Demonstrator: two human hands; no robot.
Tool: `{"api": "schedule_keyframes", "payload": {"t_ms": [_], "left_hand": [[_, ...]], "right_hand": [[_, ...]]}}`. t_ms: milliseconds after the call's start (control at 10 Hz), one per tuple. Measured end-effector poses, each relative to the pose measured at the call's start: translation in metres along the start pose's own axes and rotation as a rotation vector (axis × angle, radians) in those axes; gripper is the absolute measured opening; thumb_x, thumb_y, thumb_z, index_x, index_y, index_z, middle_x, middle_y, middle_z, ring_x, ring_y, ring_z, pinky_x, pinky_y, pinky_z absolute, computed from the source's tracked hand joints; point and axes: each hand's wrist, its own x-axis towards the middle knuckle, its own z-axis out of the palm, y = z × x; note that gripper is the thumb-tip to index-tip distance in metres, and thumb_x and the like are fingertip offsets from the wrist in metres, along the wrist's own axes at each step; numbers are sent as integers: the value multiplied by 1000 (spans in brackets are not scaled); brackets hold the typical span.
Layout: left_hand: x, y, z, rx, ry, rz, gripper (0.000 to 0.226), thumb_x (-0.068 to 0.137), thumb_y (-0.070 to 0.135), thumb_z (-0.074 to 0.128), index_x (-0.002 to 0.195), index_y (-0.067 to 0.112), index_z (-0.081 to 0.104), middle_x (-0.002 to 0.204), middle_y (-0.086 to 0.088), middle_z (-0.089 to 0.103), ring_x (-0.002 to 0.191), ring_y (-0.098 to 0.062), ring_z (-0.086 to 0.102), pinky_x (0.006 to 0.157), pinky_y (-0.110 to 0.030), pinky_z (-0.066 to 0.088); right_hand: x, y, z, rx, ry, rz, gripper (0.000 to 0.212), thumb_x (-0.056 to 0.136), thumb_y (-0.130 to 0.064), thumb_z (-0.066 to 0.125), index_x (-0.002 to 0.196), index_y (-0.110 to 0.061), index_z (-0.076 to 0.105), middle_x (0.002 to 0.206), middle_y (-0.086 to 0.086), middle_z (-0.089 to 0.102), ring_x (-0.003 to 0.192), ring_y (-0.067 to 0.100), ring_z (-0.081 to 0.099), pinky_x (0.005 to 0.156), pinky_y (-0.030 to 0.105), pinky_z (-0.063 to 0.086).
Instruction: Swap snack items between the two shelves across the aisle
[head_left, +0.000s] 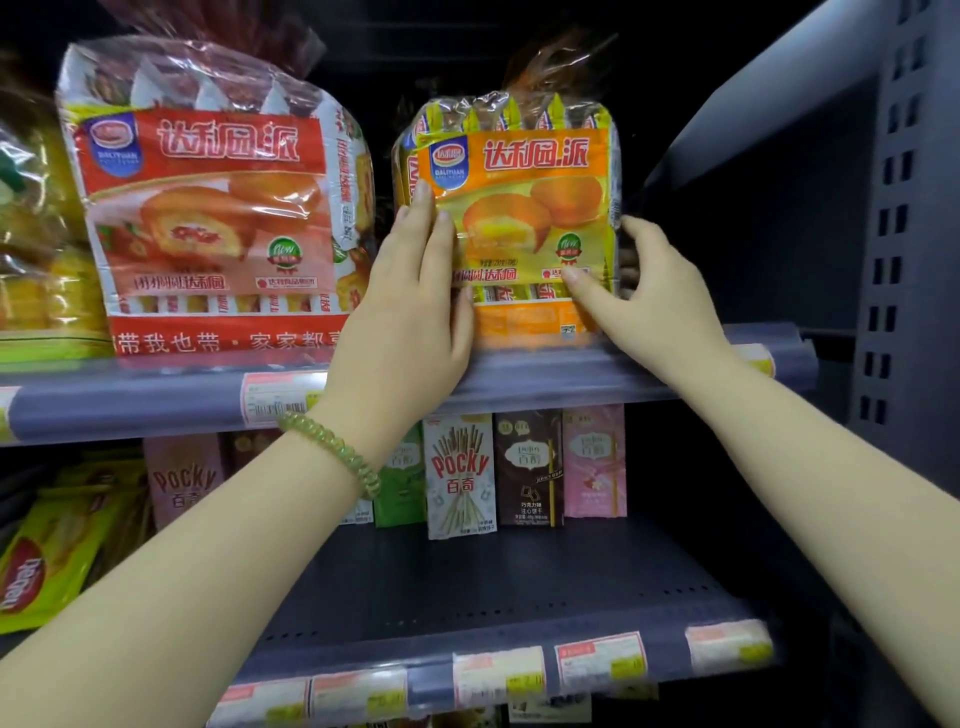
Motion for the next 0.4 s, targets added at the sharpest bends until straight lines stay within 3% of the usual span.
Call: {"api": "schedule_keyframes", "payload": {"t_ms": [100,200,300,400], "left_hand": [[1,1,-2,-5,-29,1,57,102,23,41,150,-5,27,161,-22,16,149,-33,21,120,-38,23],[-1,4,-8,-30,-94,-34,59,103,26,40,153,1,20,164,-16,8,151,-28,14,118,-32,21],[-12,8,-16,-113,-123,-71,63,103,30,39,156,9,14,165,-8,4,152,-21,11,115,-25,19],[-27,22,-25,-192,-119,-85,63,102,30,42,156,10,17,165,-6,10,152,-18,12,117,-21,10]], "right_hand": [[-1,-2,1,-34,49,-32,65,86,-42,66,138,-8,46,131,13,53,122,23,51,103,27,42],[-10,-6,-5,-63,139,-116,63,86,-36,67,135,0,48,131,17,51,124,22,48,94,1,24],[-33,-8,-15,-38,231,-250,53,88,-29,65,129,2,52,126,16,54,117,11,45,96,-3,23],[-60,-11,-25,30,203,-287,44,88,-22,64,126,0,56,122,3,52,113,1,41,97,-1,26]]}}
